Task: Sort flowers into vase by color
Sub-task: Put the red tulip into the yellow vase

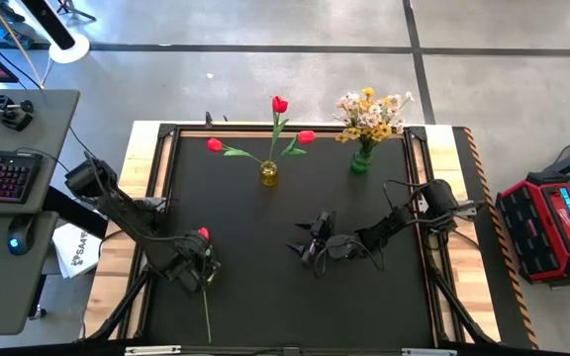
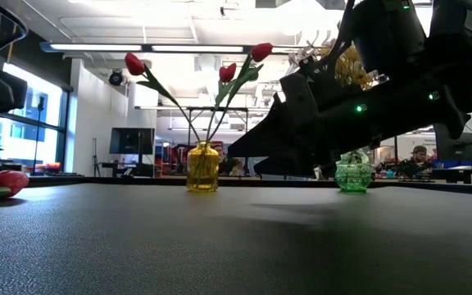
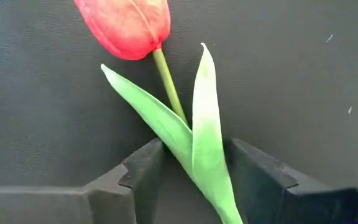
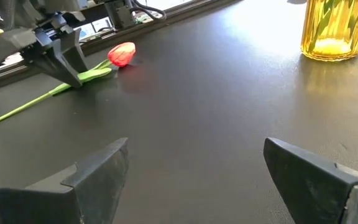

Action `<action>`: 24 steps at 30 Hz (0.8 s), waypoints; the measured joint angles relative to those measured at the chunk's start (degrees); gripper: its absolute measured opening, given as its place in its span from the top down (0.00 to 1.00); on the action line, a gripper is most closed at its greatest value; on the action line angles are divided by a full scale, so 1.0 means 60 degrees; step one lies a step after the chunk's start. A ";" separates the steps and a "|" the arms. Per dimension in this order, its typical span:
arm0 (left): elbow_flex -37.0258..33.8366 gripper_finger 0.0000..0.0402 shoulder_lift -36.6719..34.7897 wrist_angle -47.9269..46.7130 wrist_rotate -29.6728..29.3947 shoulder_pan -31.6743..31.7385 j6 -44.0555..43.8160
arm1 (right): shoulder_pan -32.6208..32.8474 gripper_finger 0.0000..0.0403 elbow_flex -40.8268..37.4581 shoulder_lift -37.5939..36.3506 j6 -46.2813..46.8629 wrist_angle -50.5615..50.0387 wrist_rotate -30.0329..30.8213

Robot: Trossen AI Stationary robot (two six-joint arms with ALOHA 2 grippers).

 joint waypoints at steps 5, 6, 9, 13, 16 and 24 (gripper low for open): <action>0.0115 0.68 0.0004 -0.0104 0.0150 0.0207 0.0651 | 0.0000 0.12 -0.0001 0.0000 -0.0001 0.0007 -0.0014; 0.0096 0.72 -0.0034 -0.0095 0.0140 0.0245 0.0866 | 0.0000 0.12 0.0000 0.0000 -0.0019 0.0007 -0.0016; -0.0041 0.84 -0.0197 0.0062 0.0152 0.0522 0.1559 | 0.0082 0.12 -0.0004 -0.0080 -0.0397 -0.0041 0.0079; -0.0168 0.98 -0.0547 0.0368 -0.1117 0.0946 0.2713 | 0.0521 0.12 -0.0202 -0.0949 -0.1057 -0.0235 0.0673; -0.0155 0.97 -0.1210 0.1230 -0.2208 0.1392 0.4266 | 0.0940 0.12 -0.0569 -0.1988 -0.1264 -0.1011 0.1602; -0.0154 0.99 -0.2809 0.5724 -0.4535 0.2848 1.1607 | 0.1918 0.12 -0.0995 -0.4160 -0.1726 -0.1852 0.3213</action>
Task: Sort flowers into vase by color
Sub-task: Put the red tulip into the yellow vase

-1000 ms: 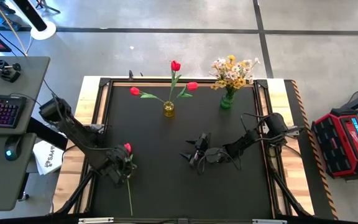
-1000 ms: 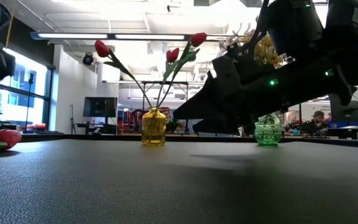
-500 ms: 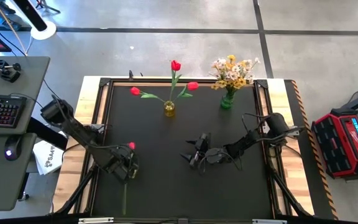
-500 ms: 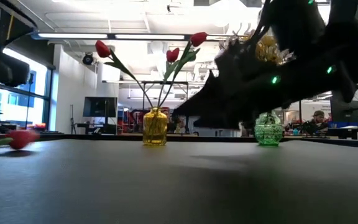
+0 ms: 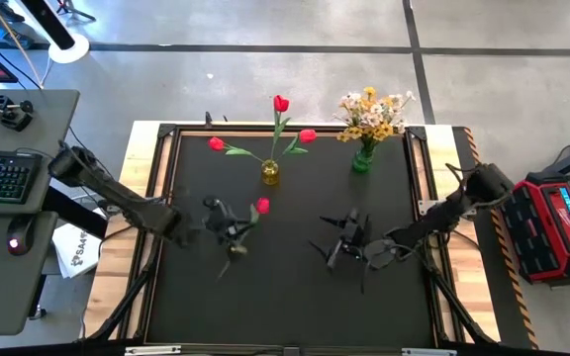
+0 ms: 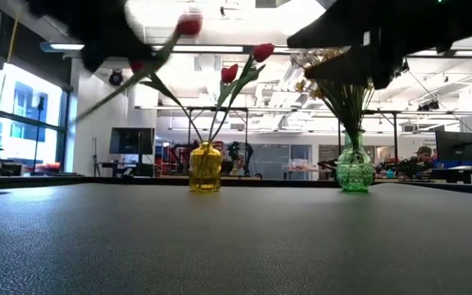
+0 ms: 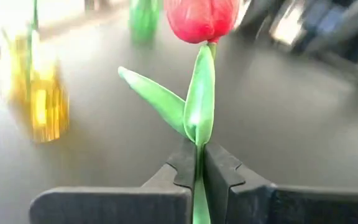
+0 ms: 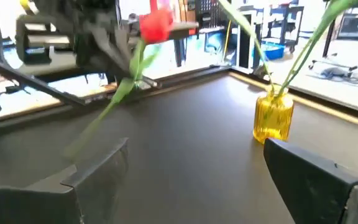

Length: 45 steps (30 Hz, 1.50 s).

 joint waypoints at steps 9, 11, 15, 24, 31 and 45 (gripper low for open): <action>0.0018 1.00 -0.0183 0.6575 0.0806 0.2073 0.9059 | 0.0588 0.12 0.0080 0.0031 -0.0649 0.0150 0.1178; 0.0018 1.00 -0.0183 0.7397 0.2319 0.2948 0.9445 | 0.0756 0.12 0.0080 0.0039 -0.0626 0.0182 0.1571; 0.0018 1.00 -0.0202 0.8446 0.4247 0.4426 1.0222 | 0.0889 0.12 0.0080 0.0046 -0.0263 0.0216 0.1707; 0.0016 1.00 -0.0160 1.0033 0.4687 0.6207 1.0839 | 0.0897 0.12 0.0084 0.0385 0.0100 0.0363 0.1833; 0.0015 1.00 0.0822 1.0865 0.5194 0.7643 0.9345 | 0.0894 0.12 0.0087 0.0877 0.0220 0.0942 0.1828; 0.0011 1.00 0.1103 1.0261 0.4392 0.7319 0.9789 | 0.0925 0.12 0.0087 0.1016 0.0201 0.1087 0.1796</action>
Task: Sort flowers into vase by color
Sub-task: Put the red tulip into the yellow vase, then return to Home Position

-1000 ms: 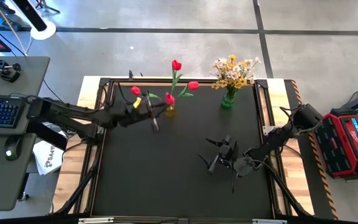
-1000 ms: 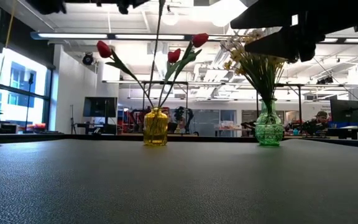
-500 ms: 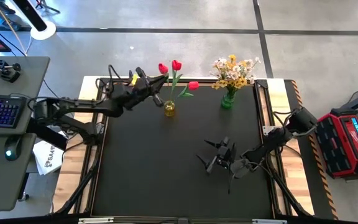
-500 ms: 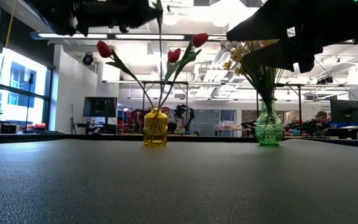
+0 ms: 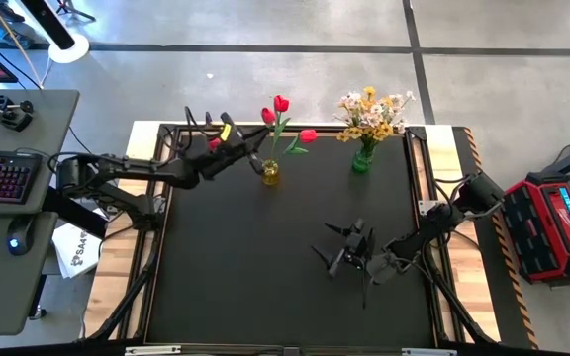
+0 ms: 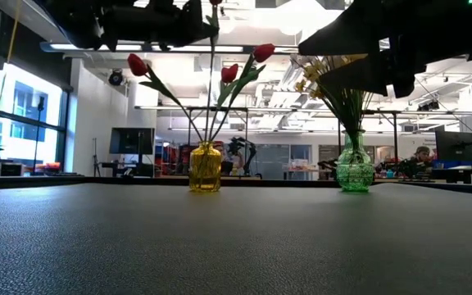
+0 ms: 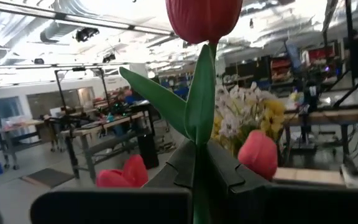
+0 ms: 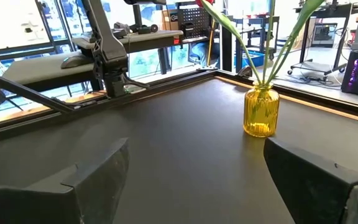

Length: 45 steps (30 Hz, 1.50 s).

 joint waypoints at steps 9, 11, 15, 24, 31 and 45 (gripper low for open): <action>0.0002 1.00 0.0000 -0.0777 -0.0125 -0.0084 -0.0337 | 0.0013 0.12 0.0000 0.0000 0.0004 -0.0004 -0.0034; 0.0000 0.99 0.0000 -0.0969 -0.0125 -0.0031 -0.0582 | 0.0013 0.12 0.0000 0.0000 0.0000 -0.0002 -0.0037; 0.0000 0.94 0.0000 -0.1184 -0.0156 -0.0028 -0.0778 | -0.0016 0.12 0.0000 0.0000 -0.0033 -0.0004 -0.0037; 0.0010 0.76 -0.0176 -0.1323 0.0349 -0.0289 -0.0798 | -0.0016 0.12 0.0000 0.0000 0.0000 -0.0005 -0.0153; 0.0011 0.60 -0.0754 -0.2679 -0.0201 -0.0634 -0.0805 | -0.0016 0.12 0.0000 -0.0004 0.0069 -0.0004 -0.0183; 0.0375 0.53 -0.2988 -0.5619 -0.0510 -0.1800 -0.0953 | -0.0016 0.12 0.0000 -0.0490 0.0003 -0.0239 -0.0571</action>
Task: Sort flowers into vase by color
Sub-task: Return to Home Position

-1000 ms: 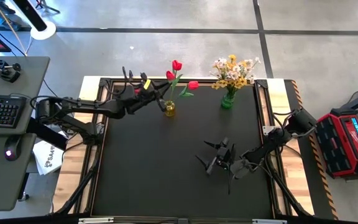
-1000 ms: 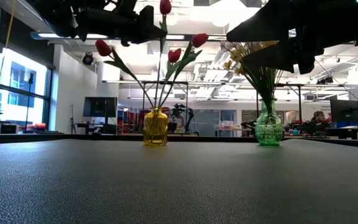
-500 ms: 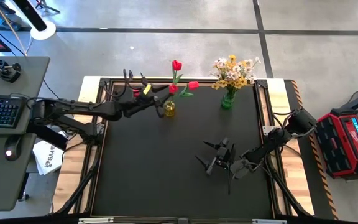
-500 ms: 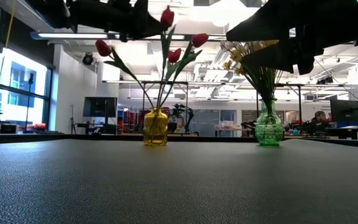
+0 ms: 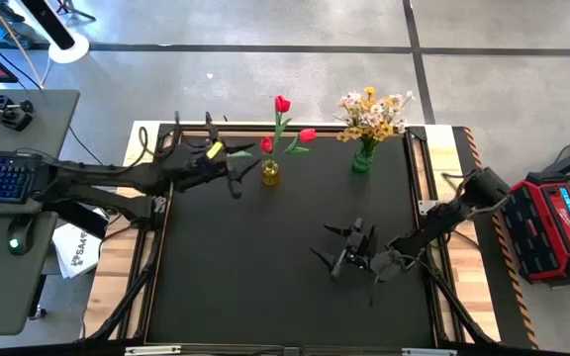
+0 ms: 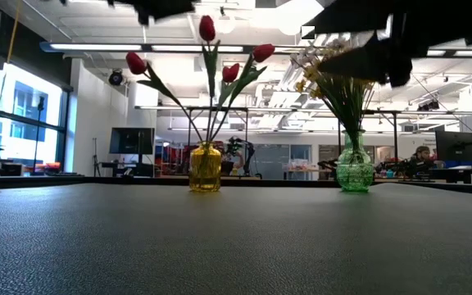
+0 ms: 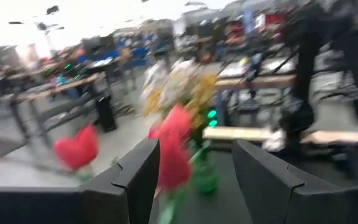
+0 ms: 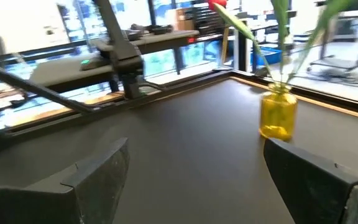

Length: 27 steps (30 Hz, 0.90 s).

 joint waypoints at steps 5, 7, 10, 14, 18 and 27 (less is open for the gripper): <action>0.0459 0.53 -0.0559 -0.0756 0.0006 -0.1291 -0.0009 | 0.0000 0.12 0.0000 -0.1736 0.0031 -0.1977 -0.1824; 0.0543 0.54 -0.0677 -0.1043 0.0004 -0.1794 -0.0031 | -0.0081 0.13 0.0000 -0.2822 0.0276 -0.3147 -0.2913; 0.0579 0.55 -0.0802 -0.1414 0.0002 -0.2445 -0.0579 | -0.0361 0.18 -0.0005 -0.4437 0.0390 -0.4999 -0.4123; 0.0530 0.57 -0.1052 -0.2461 -0.0218 -0.3151 -0.0916 | -0.1140 0.29 -0.0574 -0.6456 -0.0020 -0.6247 -0.5700; 0.0174 0.59 -0.1372 -0.2568 -0.0534 -0.3625 -0.1201 | -0.2482 0.41 -0.1894 -0.8597 0.0056 -0.6230 -0.7040; -0.1279 0.61 -0.3243 -0.2338 -0.0572 -0.3831 -0.1861 | -0.5042 0.56 -0.4012 -1.2077 -0.0396 -0.5713 -1.0718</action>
